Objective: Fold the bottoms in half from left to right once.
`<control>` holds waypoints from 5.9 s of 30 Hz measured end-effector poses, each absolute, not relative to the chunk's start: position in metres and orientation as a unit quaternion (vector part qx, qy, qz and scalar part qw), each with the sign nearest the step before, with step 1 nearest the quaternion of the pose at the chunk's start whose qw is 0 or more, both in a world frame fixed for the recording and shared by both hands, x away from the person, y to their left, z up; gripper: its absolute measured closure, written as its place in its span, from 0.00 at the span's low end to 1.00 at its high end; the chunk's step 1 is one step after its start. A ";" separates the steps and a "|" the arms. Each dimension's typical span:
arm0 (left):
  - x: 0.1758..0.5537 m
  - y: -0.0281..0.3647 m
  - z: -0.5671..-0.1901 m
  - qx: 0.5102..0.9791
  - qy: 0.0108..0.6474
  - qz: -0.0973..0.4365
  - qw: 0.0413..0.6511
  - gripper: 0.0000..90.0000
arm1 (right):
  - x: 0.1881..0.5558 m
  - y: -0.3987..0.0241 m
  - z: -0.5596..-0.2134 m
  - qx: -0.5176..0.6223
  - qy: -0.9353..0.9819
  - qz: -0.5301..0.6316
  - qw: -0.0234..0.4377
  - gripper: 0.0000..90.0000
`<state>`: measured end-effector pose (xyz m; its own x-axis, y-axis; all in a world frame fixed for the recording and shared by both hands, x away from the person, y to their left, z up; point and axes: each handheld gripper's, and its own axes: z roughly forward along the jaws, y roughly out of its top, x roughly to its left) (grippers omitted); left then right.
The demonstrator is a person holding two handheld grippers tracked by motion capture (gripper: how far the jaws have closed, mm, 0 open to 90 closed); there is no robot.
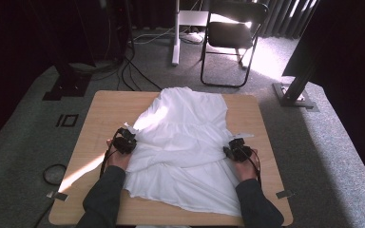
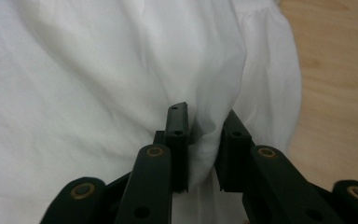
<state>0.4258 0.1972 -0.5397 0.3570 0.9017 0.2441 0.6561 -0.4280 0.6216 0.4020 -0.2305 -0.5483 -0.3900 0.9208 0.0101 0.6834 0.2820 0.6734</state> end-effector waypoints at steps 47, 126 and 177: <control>0.242 0.239 -0.519 0.816 0.392 0.229 0.358 0.96 | 0.350 -0.218 -0.483 0.398 0.793 0.416 0.200 0.98; 0.256 0.172 -0.547 0.864 0.354 0.100 0.343 0.62 | 0.226 -0.364 -0.535 0.501 0.734 0.421 0.181 0.65; 0.341 0.203 -0.552 0.791 0.476 0.197 0.330 0.43 | 0.404 -0.290 -0.536 0.504 0.750 0.385 0.189 0.58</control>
